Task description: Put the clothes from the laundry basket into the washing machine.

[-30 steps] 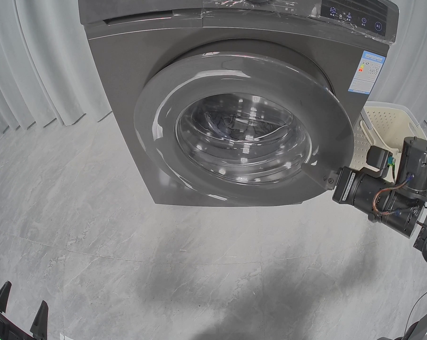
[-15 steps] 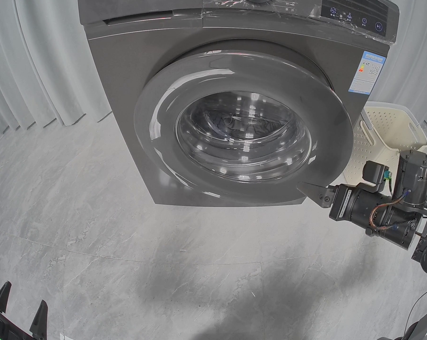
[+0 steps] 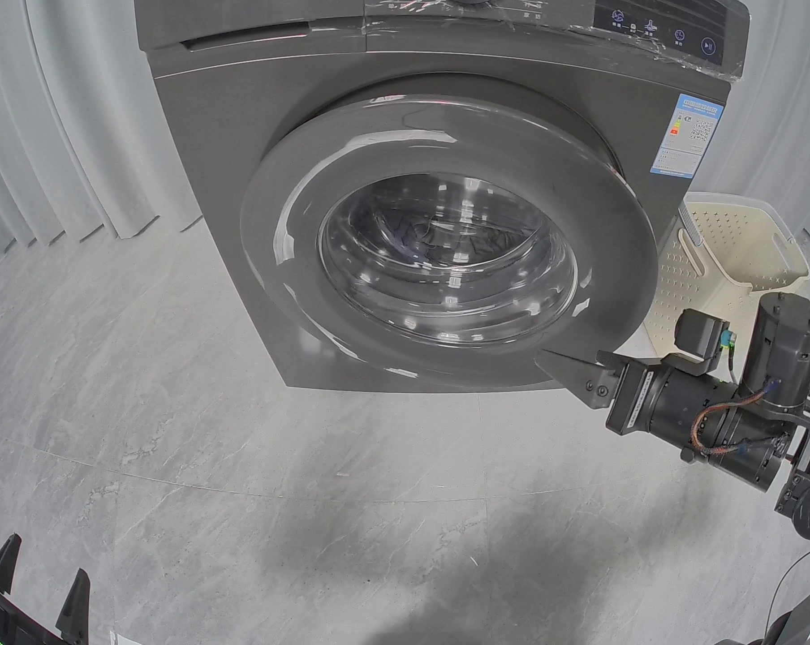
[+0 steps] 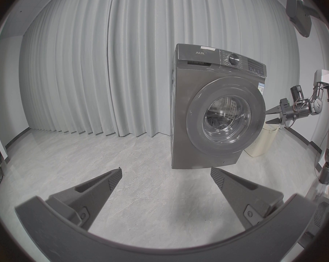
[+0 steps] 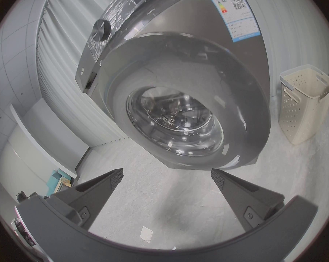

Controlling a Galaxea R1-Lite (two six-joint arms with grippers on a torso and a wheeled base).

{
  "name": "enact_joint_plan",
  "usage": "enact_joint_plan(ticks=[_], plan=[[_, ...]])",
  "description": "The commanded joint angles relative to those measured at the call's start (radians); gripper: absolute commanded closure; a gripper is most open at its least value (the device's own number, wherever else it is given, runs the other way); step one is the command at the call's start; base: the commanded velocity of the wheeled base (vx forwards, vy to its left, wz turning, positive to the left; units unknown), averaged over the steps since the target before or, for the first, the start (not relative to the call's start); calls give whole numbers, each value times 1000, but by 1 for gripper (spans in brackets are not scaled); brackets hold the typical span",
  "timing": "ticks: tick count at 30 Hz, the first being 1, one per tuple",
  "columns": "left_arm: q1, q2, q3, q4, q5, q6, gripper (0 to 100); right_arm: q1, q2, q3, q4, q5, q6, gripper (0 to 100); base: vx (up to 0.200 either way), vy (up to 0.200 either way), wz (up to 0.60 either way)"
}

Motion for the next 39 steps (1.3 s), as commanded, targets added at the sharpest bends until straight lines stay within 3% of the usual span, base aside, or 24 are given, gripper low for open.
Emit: enact_joint_plan(ticks=[1,8,15,20,31,37,39], plan=[[0,-9,16,0,-1,4,0,1,-1,-12,-15,-1,2,0,200,0,0],[-2,-9,16,0,-1,2,0,-11,15,-23,-49,1,2,0,200,0,0],[0,-9,16,0,1,-2,0,-56,53,-101,-75,-5,3,0,200,0,0],[-2,-9,16,0,1,-4,0,-77,61,-133,-75,-65,3,0,200,0,0],[0,-9,16,0,1,-7,0,-129,56,-201,-75,-97,3,0,55,0,0],[-2,-9,16,0,2,-16,0,-103,25,-135,-72,-88,0,0,0,0,0],[0,-9,16,0,4,-18,0,-7,-54,-21,-64,-34,-17,0,0,0,0]])
